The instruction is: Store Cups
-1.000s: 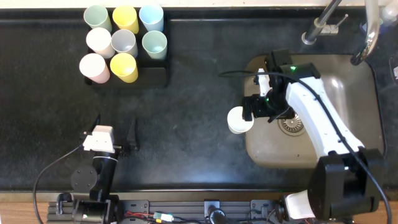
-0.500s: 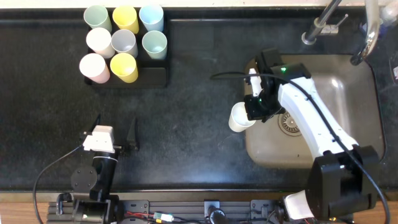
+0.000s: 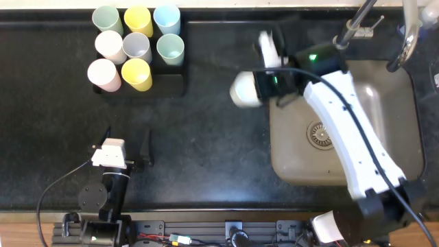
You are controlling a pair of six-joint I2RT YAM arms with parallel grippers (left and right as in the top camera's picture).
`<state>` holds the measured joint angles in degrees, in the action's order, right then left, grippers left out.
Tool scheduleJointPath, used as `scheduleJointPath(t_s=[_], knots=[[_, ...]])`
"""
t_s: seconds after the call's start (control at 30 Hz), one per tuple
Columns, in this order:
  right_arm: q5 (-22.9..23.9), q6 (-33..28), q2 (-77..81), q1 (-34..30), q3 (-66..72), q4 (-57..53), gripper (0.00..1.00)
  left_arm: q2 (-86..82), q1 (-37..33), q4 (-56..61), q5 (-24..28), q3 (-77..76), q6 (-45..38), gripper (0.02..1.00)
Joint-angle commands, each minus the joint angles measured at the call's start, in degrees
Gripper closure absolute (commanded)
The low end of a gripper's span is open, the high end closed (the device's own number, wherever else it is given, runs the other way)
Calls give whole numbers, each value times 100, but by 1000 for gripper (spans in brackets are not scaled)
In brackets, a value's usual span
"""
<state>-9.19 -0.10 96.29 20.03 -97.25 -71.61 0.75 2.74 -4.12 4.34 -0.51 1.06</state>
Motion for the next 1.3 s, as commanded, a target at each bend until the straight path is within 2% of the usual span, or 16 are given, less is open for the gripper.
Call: scheduleJointPath(t_s=[0.03,0.23,0.37,0.5,1.0,1.3], knots=[[-201,573,463,546,-1711,-98,958,-59,0,-17,74,7,-105,18],[-168,994,1875,1290,-3508,-496,958,-59,0,-17,74,7,-105,18],[-94,1204,2568,1617,-3803,-431,958,-59,0,-17,74,7,-105,18],[205,1357,3067,1847,-3801,-326,956,-59,0,-20,74,7,-105,18],[719,1644,3720,1954,-3790,-79,958,-59,0,-17,74,7,-105,18],[754,1644,3851,1947,-3692,13,958,-59,0,-17,74,7,-105,18]])
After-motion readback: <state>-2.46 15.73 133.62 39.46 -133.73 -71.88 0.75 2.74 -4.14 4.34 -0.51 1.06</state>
